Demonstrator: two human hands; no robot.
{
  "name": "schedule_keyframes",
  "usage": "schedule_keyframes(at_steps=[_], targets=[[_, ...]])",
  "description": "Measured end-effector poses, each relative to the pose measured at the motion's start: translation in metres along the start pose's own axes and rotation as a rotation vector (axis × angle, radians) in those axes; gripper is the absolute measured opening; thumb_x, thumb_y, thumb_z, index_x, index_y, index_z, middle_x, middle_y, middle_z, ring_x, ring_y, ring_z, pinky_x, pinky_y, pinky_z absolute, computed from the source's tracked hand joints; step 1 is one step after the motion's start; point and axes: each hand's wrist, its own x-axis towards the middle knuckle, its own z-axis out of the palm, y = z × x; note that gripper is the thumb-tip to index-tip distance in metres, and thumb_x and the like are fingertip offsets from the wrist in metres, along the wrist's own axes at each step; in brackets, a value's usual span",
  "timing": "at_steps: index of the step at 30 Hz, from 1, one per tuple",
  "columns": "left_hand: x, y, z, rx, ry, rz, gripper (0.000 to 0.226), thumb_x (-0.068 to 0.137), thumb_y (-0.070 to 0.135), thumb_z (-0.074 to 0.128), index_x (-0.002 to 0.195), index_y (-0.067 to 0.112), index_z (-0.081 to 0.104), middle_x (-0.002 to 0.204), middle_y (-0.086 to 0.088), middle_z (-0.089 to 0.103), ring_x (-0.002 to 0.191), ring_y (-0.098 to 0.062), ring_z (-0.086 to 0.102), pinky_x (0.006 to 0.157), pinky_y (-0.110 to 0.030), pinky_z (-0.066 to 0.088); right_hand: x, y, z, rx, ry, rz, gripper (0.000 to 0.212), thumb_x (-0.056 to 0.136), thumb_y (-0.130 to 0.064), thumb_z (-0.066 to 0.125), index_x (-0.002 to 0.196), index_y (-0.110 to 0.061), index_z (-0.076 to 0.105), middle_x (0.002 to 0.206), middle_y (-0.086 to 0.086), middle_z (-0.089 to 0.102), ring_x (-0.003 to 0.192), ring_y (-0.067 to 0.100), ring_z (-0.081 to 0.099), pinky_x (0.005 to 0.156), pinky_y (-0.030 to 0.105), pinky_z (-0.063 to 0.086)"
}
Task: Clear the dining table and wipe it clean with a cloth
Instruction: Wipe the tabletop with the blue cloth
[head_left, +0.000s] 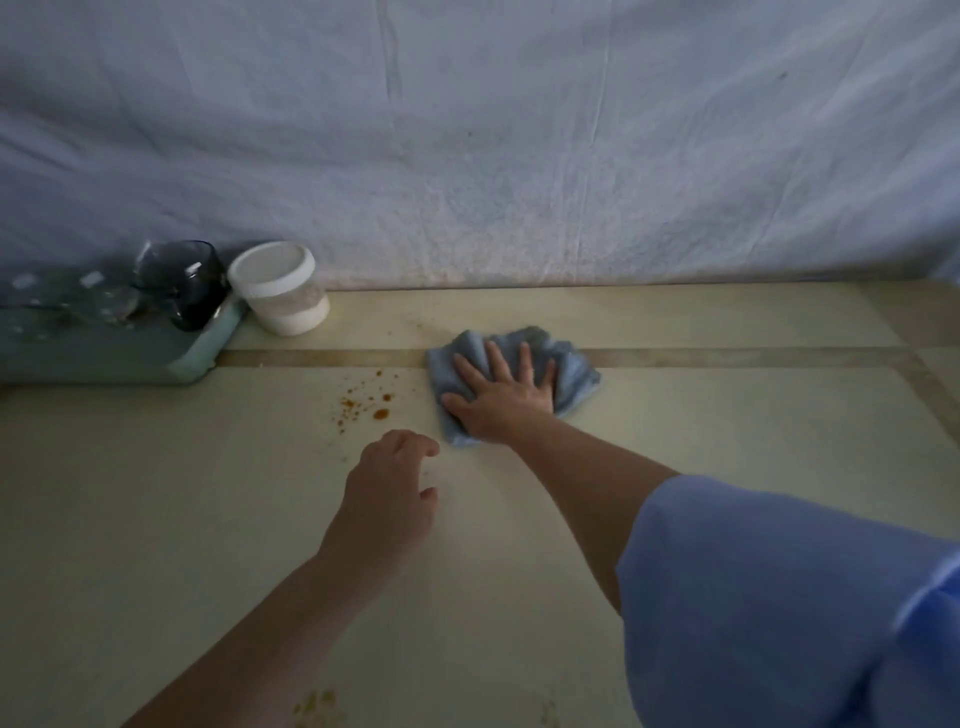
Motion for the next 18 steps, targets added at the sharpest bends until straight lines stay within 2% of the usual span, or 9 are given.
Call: schedule_keyframes(at_steps=[3,9,14,18], targets=[[-0.004,-0.009,-0.005,0.023,0.003,-0.036,0.04,0.084,0.011,0.06,0.122,0.016,0.052,0.129,-0.002,0.049,0.121,-0.021,0.044,0.1,-0.031,0.036,-0.003,-0.02,0.007,-0.015,-0.017,-0.089,0.061,0.09,-0.067,0.019,0.146,-0.049,-0.001,0.158,-0.012,-0.016,0.142,0.032,-0.025,0.107,0.06,-0.023],[0.01,0.038,0.009,0.007,-0.045,0.043,0.041,0.085,0.015,0.057,0.124,0.016,0.048,0.129,-0.001,0.048,0.119,-0.019,0.045,0.099,-0.029,0.038,-0.028,0.034,-0.001,0.031,0.041,-0.011,0.058,0.09,-0.067,0.019,0.144,-0.053,0.004,0.159,-0.013,-0.012,0.144,0.029,-0.023,0.109,0.057,-0.02],[0.029,0.114,0.035,-0.004,-0.136,0.187,0.046,0.087,0.02,0.057,0.131,0.017,0.044,0.137,0.0,0.043,0.125,-0.018,0.044,0.103,-0.027,0.033,-0.055,0.147,-0.028,0.064,0.084,0.178,0.061,0.088,-0.07,0.02,0.144,-0.054,0.003,0.159,-0.014,-0.012,0.144,0.027,-0.021,0.11,0.056,-0.019],[0.043,0.177,0.063,0.013,-0.261,0.234,0.06,0.085,0.028,0.06,0.139,0.015,0.038,0.146,-0.002,0.036,0.133,-0.018,0.038,0.108,-0.026,0.03,-0.084,0.25,-0.05,0.072,0.144,0.353,0.061,0.087,-0.071,0.02,0.144,-0.055,0.004,0.159,-0.013,-0.011,0.146,0.028,-0.018,0.111,0.057,-0.015]])
